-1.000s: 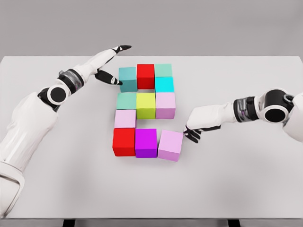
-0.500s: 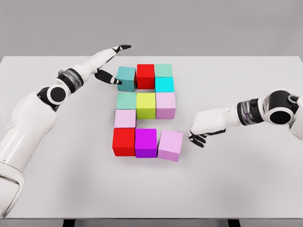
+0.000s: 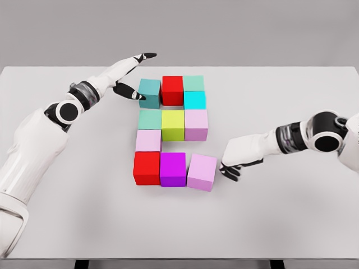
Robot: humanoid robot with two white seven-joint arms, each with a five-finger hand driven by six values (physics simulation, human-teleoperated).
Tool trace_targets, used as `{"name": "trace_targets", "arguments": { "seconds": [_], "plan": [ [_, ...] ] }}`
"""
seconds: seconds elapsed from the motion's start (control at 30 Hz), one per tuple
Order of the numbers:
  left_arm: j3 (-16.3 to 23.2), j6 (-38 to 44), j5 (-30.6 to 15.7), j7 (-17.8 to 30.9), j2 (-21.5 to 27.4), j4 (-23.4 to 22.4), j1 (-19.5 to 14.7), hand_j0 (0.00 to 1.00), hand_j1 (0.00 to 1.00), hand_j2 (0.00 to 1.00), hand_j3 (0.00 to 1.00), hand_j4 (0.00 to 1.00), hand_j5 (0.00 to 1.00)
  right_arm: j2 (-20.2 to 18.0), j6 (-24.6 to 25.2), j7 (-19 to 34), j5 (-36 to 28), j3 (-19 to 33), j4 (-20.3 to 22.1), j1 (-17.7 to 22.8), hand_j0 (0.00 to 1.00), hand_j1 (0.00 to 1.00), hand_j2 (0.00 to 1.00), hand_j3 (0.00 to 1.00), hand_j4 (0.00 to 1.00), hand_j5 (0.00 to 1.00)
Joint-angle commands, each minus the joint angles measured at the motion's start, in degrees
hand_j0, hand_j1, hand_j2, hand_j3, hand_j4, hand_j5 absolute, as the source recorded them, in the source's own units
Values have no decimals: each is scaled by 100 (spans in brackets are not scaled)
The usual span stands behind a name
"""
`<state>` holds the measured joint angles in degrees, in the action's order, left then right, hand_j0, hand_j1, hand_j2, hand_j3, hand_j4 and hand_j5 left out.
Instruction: Assemble the squares on the desktop into the number 2
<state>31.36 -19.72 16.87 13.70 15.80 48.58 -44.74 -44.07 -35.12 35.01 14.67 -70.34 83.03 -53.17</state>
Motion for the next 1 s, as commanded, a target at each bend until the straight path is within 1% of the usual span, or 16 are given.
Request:
{"name": "trace_targets", "arguments": {
  "seconds": [0.0, 0.27, 0.67, 0.77, 0.97],
  "plan": [
    [-7, -5, -34, -8, -15, -7, 0, 100, 100, 100, 100, 100, 100, 83, 12, -1, -34, 2, -42, 0, 19, 19, 19, 19, 19, 19],
    [11, -5, -122, 19, -76, -15, 9, 100, 100, 100, 100, 100, 100, 136, 12, -1, -34, 11, -50, -9, 19, 19, 19, 19, 19, 19],
    [-7, 30, -105, -43, -182, -103, -35, 100, 100, 100, 100, 100, 100, 171, 12, -1, -34, 20, -138, -35, 19, 19, 19, 19, 19, 19],
    [-16, 39, -105, -52, -217, -209, -53, 100, 100, 100, 100, 100, 100, 171, 12, -1, -34, 29, -182, -44, 19, 19, 19, 19, 19, 19],
    [-25, 39, -105, -52, -252, -218, -62, 100, 100, 100, 100, 100, 100, 180, 12, -1, -26, 29, -182, -44, 19, 19, 19, 19, 19, 19]
  ]
}}
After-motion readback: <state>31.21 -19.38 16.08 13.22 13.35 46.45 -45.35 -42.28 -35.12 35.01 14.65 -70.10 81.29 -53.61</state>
